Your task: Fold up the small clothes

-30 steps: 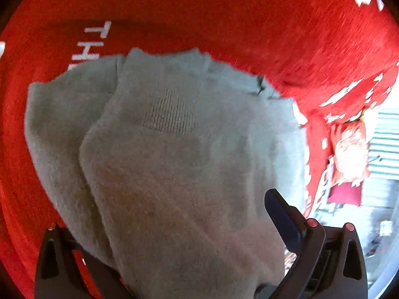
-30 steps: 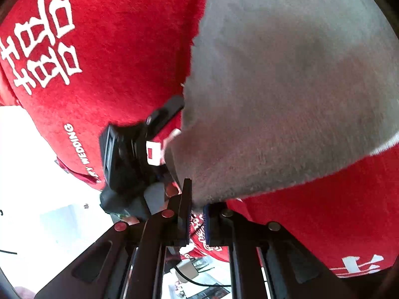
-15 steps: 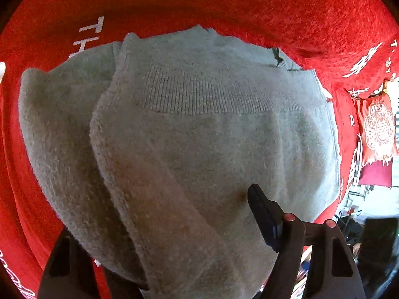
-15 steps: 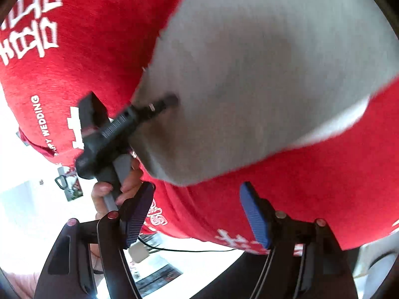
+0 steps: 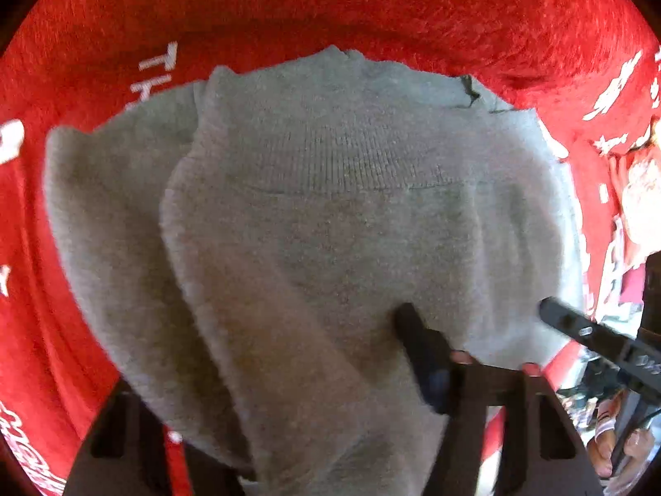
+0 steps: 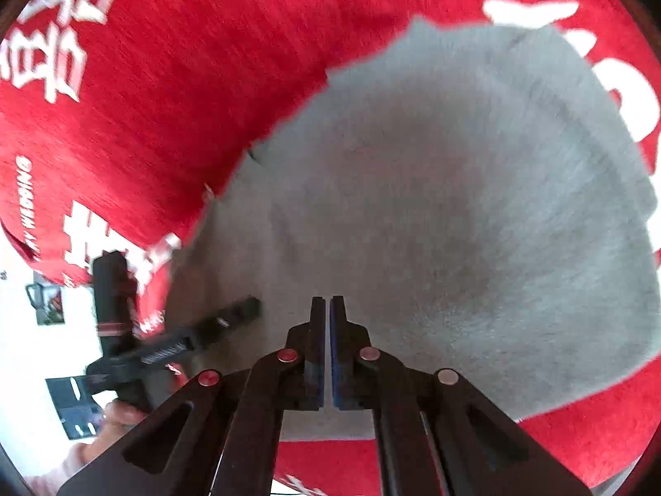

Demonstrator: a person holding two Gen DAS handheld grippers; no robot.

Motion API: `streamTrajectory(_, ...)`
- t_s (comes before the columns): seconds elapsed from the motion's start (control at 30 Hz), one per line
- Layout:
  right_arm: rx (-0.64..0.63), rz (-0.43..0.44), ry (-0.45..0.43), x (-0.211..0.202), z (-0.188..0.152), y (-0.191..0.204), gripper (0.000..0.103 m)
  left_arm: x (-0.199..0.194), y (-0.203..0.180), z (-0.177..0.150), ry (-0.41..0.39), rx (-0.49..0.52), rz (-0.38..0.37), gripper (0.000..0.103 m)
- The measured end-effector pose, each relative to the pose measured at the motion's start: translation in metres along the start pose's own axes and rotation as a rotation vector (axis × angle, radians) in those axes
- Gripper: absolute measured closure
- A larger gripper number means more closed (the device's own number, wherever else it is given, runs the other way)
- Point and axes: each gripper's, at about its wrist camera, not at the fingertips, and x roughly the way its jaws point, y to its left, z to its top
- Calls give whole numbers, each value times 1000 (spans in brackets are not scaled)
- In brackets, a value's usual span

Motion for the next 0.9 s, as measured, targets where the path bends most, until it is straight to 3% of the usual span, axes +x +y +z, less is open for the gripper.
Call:
streamTrajectory(0.07, 23, -24, 83, 25, -6, -11, 102, -5, 4, -2, -22, -3, -6, 64)
streamTrajectory(0.1, 43, 12, 112, 34, -11, -19, 103, -8, 6, -2, -29, -9, -10, 69)
streamTrajectory(0.17, 70, 72, 75, 33, -16, -29, 103, -17, 9, -1, -45, -25, -21, 81)
streamTrajectory(0.33, 88, 127, 104, 34, -13, -39, 103, -60, -21, 1, -154, 40, -46, 84)
streamTrajectory(0.47, 85, 155, 130, 25, -5, -46, 103, -96, -82, 11, -246, 154, -83, 84)
streamTrajectory(0.57, 97, 169, 81, -2, 4, -58, 97, -103, -136, 23, -272, 239, -110, 84)
streamTrajectory(0.73, 202, 243, -61, -66, 21, -112, 97, -70, -226, 33, -234, 385, -108, 84)
streamTrajectory(0.83, 251, 261, -87, -85, 26, -149, 95, -29, -261, 32, -173, 432, -78, 84)
streamTrajectory(0.9, 304, 261, -83, -87, 29, -174, 90, 5, -275, 29, -123, 458, -18, 84)
